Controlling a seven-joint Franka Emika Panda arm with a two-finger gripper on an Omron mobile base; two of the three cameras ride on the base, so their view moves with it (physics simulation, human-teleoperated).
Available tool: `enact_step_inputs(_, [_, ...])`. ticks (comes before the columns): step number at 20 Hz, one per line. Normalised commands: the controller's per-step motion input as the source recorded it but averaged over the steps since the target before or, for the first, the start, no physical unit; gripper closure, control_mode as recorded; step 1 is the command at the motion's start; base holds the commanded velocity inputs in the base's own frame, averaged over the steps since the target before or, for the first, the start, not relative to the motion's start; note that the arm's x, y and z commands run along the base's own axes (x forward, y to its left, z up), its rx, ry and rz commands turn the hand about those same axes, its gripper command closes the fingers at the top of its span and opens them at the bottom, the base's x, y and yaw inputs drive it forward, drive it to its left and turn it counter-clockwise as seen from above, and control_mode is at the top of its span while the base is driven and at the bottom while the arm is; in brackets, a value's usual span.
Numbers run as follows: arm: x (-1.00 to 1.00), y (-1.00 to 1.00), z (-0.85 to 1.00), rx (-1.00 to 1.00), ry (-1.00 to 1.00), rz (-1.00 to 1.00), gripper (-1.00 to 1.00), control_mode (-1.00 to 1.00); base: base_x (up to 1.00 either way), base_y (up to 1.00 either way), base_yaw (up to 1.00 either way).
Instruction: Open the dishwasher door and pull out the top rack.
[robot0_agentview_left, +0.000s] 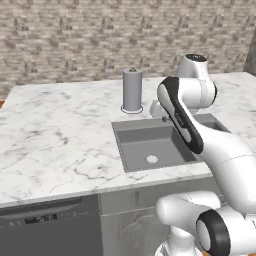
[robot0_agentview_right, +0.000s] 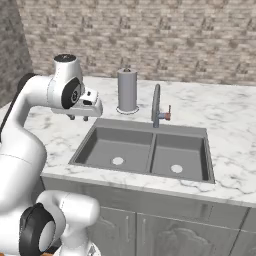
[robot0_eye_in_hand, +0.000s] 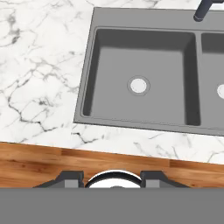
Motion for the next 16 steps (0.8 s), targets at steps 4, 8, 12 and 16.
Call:
enact_step_inputs(4, [0.0, 0.0, 0.0, 0.0, 0.0, 0.0, -1.0, 1.0, -0.01, 0.0, 0.0])
enact_step_inputs(8, [0.0, 0.0, 0.0, 0.0, 0.0, 0.0, -1.0, 1.0, -0.19, 0.0, 0.2])
enact_step_inputs(12, [0.0, 0.0, 0.0, 0.0, 0.0, 0.0, -1.0, 1.0, -0.28, -0.04, 0.53])
enact_step_inputs(16, [0.0, 0.0, 0.0, 0.0, 0.0, 0.0, -1.0, 1.0, -0.19, -0.01, 0.59])
